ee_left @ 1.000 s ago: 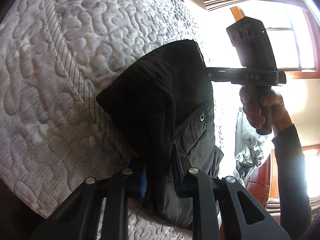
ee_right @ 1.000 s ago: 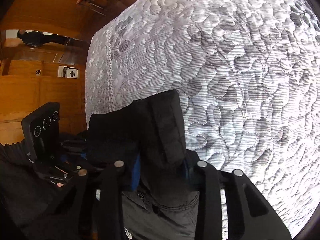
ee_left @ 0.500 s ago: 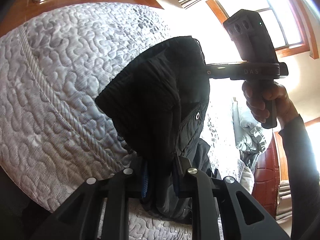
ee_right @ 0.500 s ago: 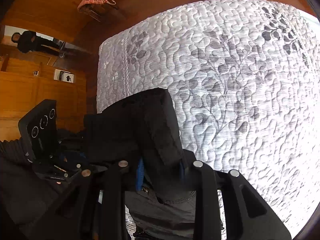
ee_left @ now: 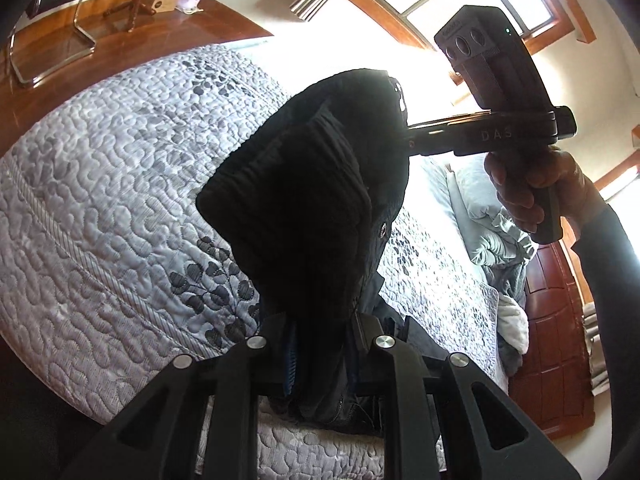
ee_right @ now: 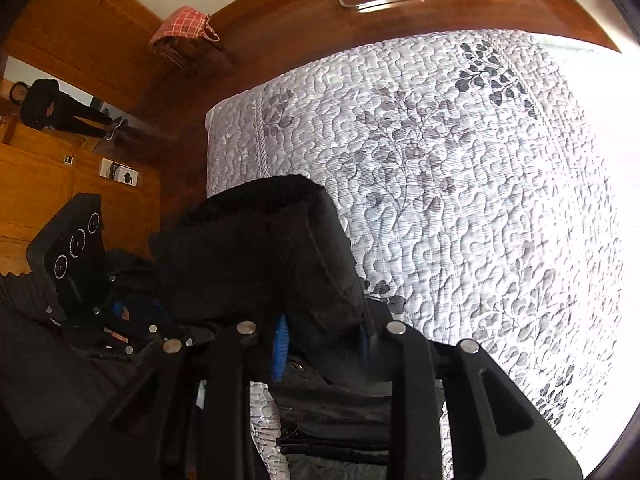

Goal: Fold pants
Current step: 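Lift the folded pants off the bed with both tools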

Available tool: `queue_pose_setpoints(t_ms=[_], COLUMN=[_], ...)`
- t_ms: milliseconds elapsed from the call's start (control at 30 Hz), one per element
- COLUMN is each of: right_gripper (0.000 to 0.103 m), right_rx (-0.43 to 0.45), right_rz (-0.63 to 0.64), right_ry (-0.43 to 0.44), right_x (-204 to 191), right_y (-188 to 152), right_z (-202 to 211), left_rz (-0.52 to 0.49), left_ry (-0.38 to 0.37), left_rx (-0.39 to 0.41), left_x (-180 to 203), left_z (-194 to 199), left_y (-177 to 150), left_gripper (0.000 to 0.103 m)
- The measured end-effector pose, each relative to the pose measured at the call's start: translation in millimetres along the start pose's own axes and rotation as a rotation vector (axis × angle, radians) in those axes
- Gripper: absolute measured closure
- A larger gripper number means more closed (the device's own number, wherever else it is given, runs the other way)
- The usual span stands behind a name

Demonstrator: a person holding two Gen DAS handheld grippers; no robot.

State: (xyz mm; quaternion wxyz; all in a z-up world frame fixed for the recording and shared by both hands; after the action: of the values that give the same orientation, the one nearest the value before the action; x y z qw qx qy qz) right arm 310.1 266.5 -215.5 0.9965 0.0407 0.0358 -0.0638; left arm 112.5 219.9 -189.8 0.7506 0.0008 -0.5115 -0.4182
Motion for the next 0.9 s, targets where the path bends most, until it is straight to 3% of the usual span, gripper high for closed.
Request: queue_pose_setpoints(t_ms=[367,900], right_gripper=[0.077,0.077], right_rx=[0.05,0.156], right_rz=[-0.028,-0.135], right_ry=[-0.052,-0.091], right_x=[2.9,20.6], right_y=[-49.2,-147.6], right_z=[44.4,86.5], left_rz=[-0.128,-0.371], left_ry=[0.002,0.04], left_rx=[-0.027,-0.094], left_x=[49.5,138.7], left_z=[-1.5,-37.2], left_y=[-10.6,-47.2], left_gripper=[0.084,0.084])
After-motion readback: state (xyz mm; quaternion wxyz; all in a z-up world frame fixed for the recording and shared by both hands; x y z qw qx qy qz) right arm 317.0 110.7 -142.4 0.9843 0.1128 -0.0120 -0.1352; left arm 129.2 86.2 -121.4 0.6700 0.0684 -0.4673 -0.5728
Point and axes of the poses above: each gripper's, at about its wrist camera, not at the fingertips, and z roughly against the way its jaws point, x to its right, y to its top, the point moved 5 cm from there along -z, roughly the way its jaws point, and after that the axes turned 13 degrees about -y, right-handed, at the moved point
